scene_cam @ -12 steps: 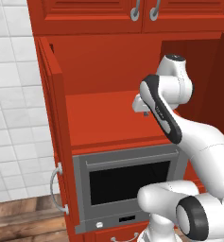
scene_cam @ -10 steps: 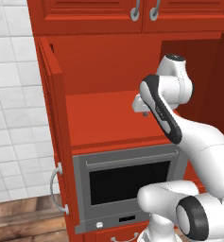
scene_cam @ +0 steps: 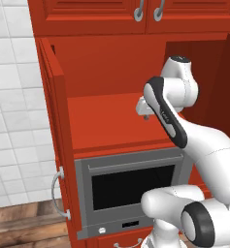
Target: Pick the honey bottle and boxed food from the counter and place them in the cabinets closest to them.
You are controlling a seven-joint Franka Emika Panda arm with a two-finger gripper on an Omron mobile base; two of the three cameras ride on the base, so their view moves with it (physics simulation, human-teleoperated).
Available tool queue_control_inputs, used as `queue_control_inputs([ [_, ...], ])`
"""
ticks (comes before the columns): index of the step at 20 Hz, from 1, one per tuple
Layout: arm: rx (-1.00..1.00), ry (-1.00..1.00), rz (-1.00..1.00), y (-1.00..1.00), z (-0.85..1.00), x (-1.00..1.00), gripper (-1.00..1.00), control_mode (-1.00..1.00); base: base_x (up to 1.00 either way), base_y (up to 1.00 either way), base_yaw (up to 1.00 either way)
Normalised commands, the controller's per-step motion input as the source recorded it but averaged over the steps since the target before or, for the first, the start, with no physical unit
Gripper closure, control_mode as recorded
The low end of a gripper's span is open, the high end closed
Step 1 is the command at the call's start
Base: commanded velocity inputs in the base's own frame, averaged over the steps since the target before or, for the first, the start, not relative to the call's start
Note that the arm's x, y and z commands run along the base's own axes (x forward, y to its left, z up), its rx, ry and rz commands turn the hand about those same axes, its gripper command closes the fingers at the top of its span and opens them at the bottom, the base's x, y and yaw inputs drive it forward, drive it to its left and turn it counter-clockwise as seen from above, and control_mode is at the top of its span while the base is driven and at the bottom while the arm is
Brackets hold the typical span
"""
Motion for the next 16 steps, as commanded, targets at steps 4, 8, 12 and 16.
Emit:
queue_control_inputs([
  [4, 0.0, -0.04, 0.0, 0.0, 0.0, -0.37, -1.0, -1.0, 0.0, 0.0, 0.0],
  [8, 0.0, -0.08, 0.03, 0.0, 0.0, -0.55, -1.0, -1.0, 0.0, 0.0, 0.0],
  [12, 0.0, -0.08, 0.04, 0.03, 0.0, -0.58, -1.0, -1.0, 0.0, 0.0, 0.0],
  [16, -0.01, -0.09, 0.05, 0.01, -0.02, -0.63, -1.0, -1.0, 0.0, 0.0, 0.0],
])
